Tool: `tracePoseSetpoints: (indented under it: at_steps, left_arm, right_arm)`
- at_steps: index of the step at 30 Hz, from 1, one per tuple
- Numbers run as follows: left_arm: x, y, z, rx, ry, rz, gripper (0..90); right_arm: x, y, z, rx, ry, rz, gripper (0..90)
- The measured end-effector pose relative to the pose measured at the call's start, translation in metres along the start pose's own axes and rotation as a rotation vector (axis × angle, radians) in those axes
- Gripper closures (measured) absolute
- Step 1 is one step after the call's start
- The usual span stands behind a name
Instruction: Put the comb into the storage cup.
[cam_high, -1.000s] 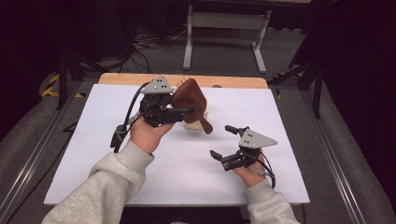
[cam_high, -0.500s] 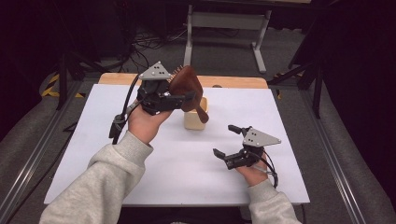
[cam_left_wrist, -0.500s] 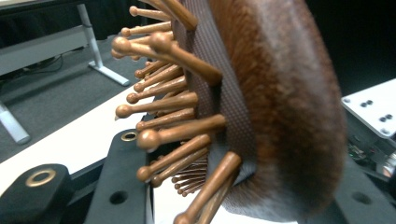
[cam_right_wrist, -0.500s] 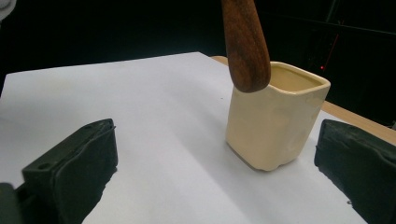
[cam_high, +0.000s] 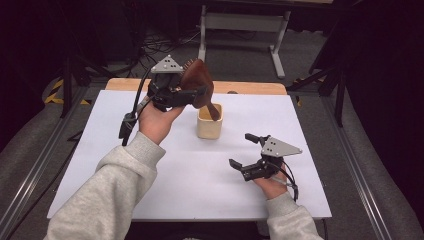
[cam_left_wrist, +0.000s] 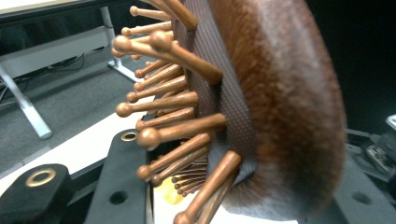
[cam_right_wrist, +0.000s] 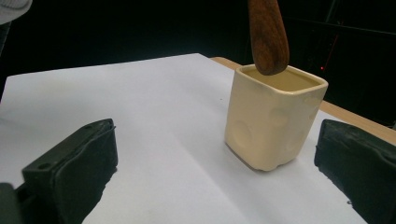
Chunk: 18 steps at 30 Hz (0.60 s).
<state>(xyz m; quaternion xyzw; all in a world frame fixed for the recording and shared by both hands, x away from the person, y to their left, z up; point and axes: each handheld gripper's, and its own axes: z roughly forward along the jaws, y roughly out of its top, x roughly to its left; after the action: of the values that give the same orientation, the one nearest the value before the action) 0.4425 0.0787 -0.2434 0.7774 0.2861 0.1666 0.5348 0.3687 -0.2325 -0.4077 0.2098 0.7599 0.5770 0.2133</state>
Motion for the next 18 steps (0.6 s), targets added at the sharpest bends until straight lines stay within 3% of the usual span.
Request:
tracePoseSetpoints:
  at_steps: [9, 12, 18]
  left_arm:
    - [0.011, -0.002, 0.013, 0.008, 0.038, -0.025, 56.8]
    - [0.014, -0.003, 0.018, 0.002, 0.069, -0.022, 56.8]
    - [0.020, -0.004, 0.026, 0.007, 0.083, -0.043, 56.7]
  right_arm:
    - [-0.001, 0.000, -0.001, -0.003, -0.001, 0.001, 0.1]
    - [-0.002, -0.001, -0.001, -0.002, 0.001, 0.003, 0.2]
    - [-0.002, -0.001, 0.000, -0.001, 0.002, 0.003, 0.2]
